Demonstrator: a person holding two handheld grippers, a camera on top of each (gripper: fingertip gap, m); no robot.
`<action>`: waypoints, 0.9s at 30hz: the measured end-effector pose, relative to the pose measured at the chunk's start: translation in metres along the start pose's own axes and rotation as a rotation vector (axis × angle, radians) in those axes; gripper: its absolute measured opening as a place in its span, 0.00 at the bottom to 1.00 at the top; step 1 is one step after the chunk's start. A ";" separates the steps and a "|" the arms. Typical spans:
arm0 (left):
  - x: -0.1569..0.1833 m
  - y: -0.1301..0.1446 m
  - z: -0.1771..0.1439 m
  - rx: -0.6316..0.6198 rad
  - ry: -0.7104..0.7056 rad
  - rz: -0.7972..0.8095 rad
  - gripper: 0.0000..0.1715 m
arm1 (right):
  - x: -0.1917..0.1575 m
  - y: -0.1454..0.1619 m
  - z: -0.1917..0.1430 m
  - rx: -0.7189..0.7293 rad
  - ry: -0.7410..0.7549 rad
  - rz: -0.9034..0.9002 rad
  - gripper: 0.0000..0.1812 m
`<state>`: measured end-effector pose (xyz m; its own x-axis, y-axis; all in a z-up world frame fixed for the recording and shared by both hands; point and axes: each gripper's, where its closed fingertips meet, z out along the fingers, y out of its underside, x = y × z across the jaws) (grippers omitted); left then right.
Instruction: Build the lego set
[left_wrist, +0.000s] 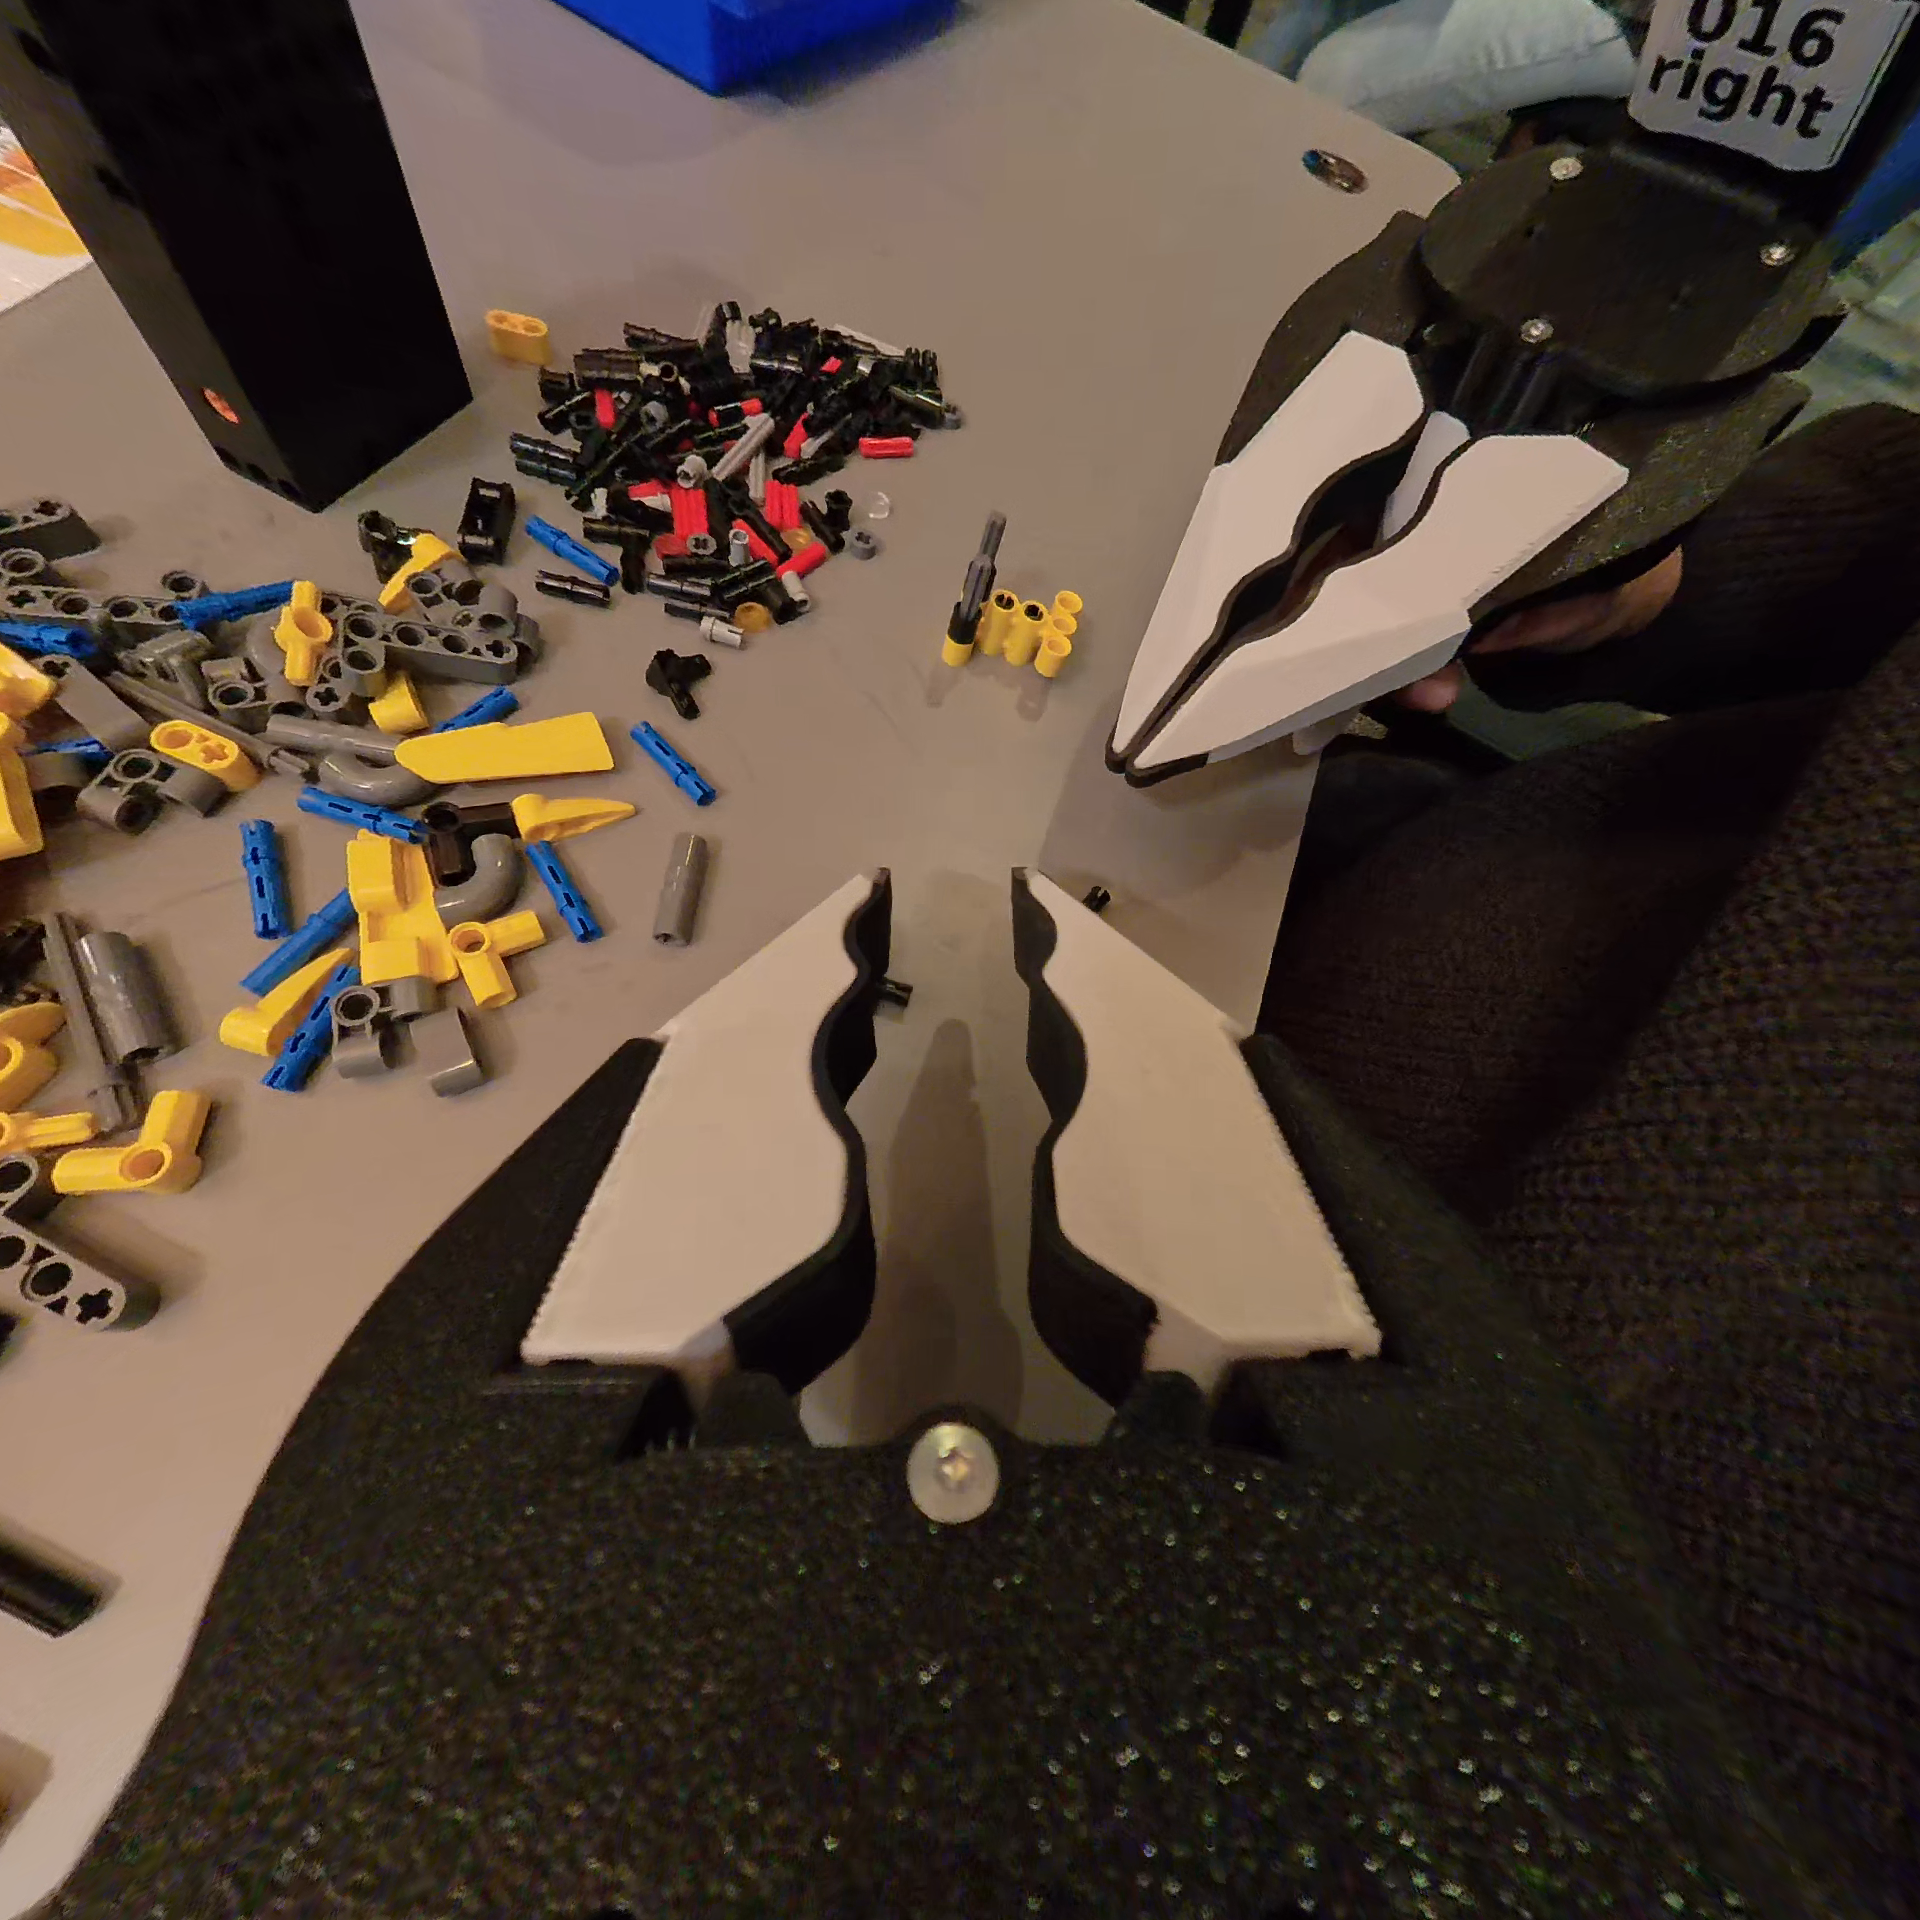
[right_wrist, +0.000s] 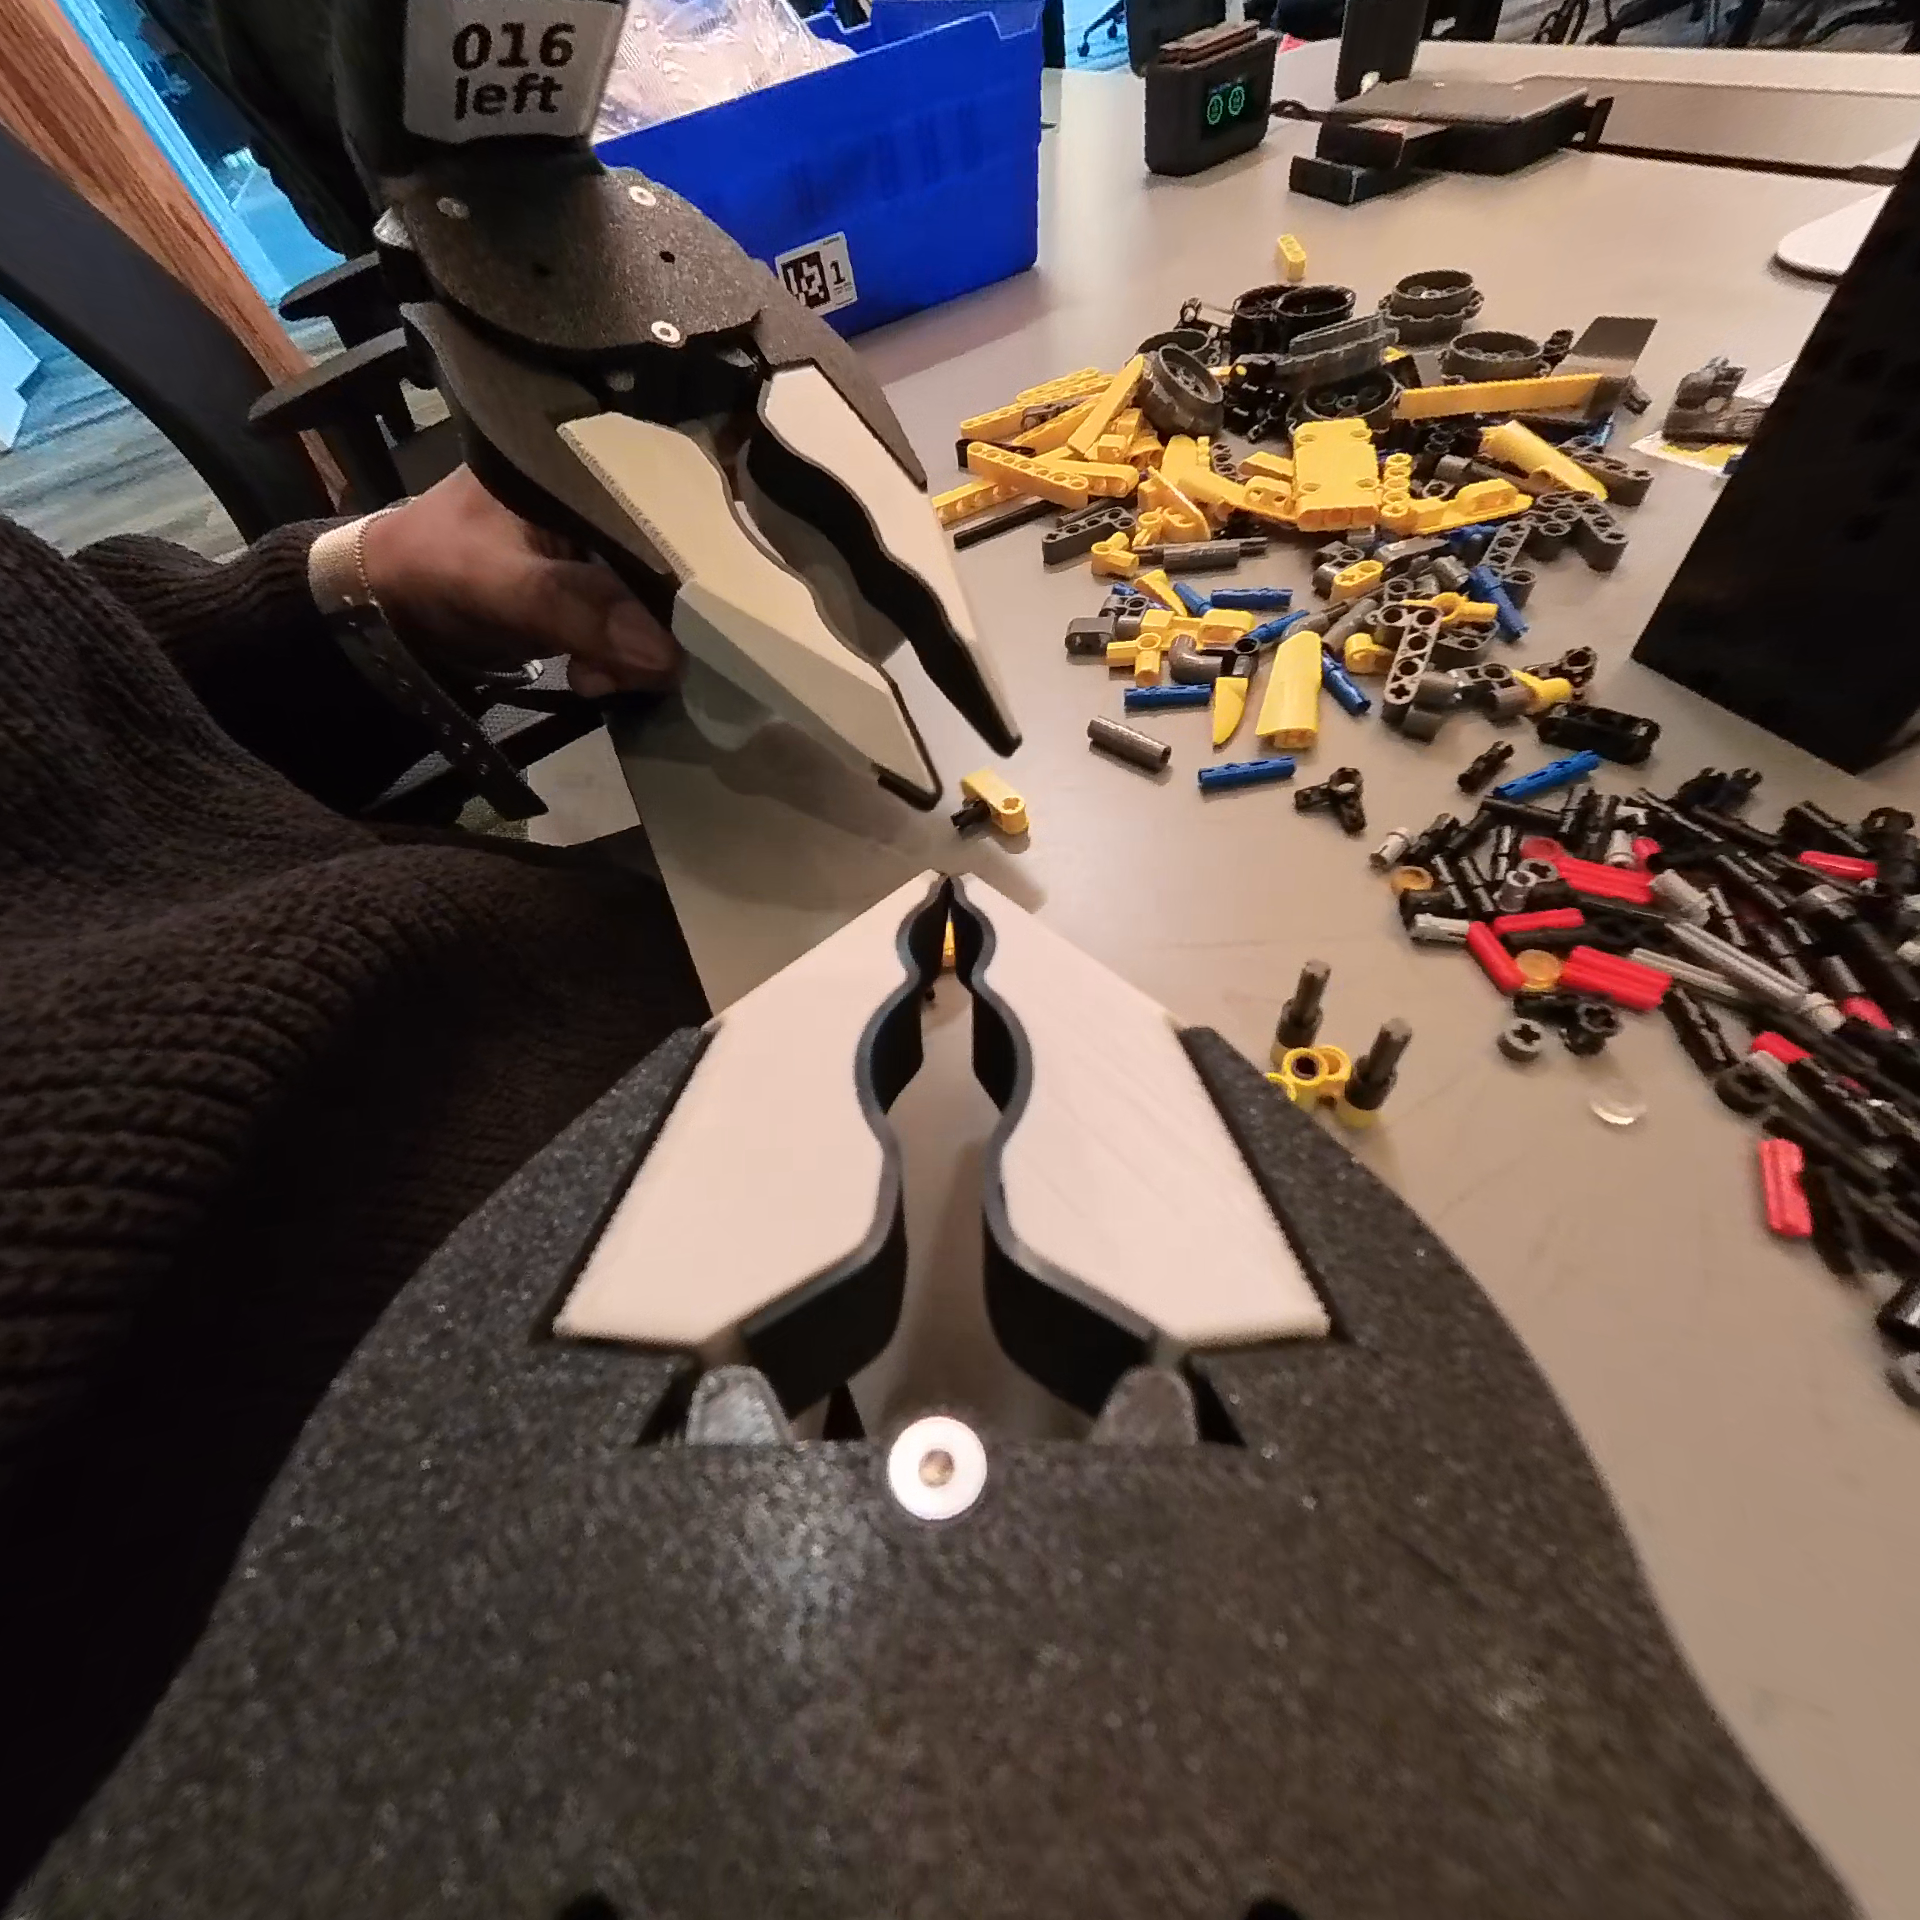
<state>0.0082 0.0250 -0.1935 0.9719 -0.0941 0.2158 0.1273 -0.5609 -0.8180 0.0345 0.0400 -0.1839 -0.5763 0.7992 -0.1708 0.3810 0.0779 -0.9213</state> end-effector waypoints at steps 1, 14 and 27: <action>0.000 0.000 0.000 0.002 0.003 -0.006 0.13 | 0.000 0.000 0.000 -0.001 0.000 0.001 0.00; -0.001 0.000 0.000 0.003 0.004 -0.015 0.13 | 0.000 0.000 0.000 -0.001 -0.004 0.006 0.00; 0.003 0.002 0.001 -0.011 -0.020 0.049 0.13 | -0.001 -0.001 -0.001 0.009 -0.010 0.004 0.00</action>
<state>0.0115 0.0247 -0.1948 0.9806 -0.1054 0.1653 0.0777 -0.5649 -0.8215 0.0352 0.0395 -0.1828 -0.5818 0.7937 -0.1779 0.3771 0.0695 -0.9236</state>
